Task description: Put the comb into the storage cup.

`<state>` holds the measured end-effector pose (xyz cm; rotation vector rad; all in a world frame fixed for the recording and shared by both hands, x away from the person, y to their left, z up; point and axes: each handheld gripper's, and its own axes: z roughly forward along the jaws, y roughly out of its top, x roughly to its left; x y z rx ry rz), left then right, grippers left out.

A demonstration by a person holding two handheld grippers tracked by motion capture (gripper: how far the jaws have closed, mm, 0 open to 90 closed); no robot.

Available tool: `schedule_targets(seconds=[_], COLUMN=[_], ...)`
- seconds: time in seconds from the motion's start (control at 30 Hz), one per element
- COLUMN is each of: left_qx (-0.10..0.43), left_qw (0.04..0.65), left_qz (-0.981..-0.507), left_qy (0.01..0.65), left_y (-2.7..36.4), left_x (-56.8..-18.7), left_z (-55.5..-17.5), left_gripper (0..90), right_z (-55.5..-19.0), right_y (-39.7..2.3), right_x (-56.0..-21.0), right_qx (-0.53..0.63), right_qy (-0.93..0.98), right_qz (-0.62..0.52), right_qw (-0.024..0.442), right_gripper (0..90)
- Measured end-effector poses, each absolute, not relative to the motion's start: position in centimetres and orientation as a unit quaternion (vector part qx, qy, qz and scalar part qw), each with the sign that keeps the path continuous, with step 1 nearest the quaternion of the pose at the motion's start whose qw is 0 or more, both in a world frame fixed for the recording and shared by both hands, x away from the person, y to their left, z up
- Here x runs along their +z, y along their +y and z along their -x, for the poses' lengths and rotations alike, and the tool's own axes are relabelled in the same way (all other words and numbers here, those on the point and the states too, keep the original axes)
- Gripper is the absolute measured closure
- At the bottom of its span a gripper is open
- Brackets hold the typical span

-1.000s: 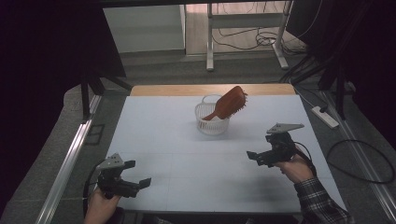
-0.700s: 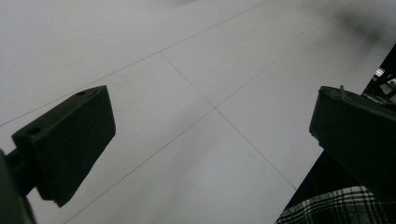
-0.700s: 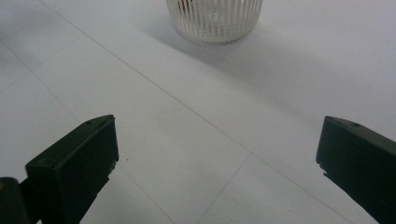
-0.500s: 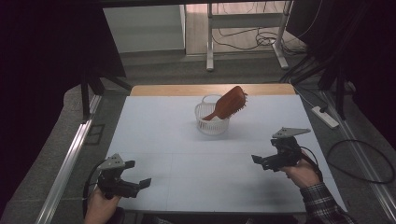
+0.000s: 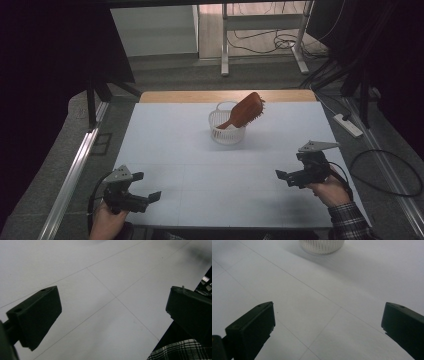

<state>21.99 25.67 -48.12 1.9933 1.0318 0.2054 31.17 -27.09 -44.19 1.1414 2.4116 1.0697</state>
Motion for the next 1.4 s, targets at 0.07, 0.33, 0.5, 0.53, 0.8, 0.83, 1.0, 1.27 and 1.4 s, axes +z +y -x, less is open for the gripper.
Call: schedule_targets(seconds=[0.07,0.33,0.5,0.53,0.8,0.83,1.0,1.27,1.4], left_qx=[0.082,0.080,0.080,0.079,0.078,0.078,0.077,0.077,0.077], left_qw=[0.430,0.431,0.431,0.431,0.431,0.432,0.432,0.431,0.431], left_qz=[-0.799,-0.798,-0.798,-0.798,-0.797,-0.797,-0.797,-0.798,-0.797], left_qy=[0.412,0.414,0.414,0.414,0.414,0.415,0.415,0.415,0.415], left_y=[25.7,25.7,25.7,25.7,25.7,25.7,25.7,25.7,25.7], left_x=[-48.1,-48.2,-48.2,-48.2,-48.2,-48.2,-48.2,-48.2,-48.2], left_z=[-22.0,-22.0,-22.0,-22.0,-22.0,-22.0,-22.1,-22.1,-22.1], left_gripper=[0.2,0.1,0.2,0.2,0.3,0.2,0.3,0.3,0.3], right_z=[-31.0,-30.4,-30.1,-30.0,-29.4,-29.4,-29.1,-28.6,-28.2], right_y=[-27.4,-28.2,-28.5,-28.6,-29.3,-29.3,-29.9,-30.9,-31.3], right_x=[-44.2,-44.4,-44.5,-44.5,-44.6,-44.6,-44.7,-44.9,-44.9], right_qx=[0.369,0.365,0.364,0.364,0.361,0.360,0.355,0.353,0.352], right_qy=[0.830,0.829,0.829,0.828,0.826,0.826,0.825,0.818,0.816], right_qz=[-0.396,-0.403,-0.403,-0.403,-0.410,-0.411,-0.416,-0.429,-0.433], right_qw=[0.134,0.135,0.135,0.136,0.137,0.138,0.145,0.148,0.151], right_gripper=[0.0,0.0,0.0,0.0,0.0,0.0,0.0,0.0,0.0])
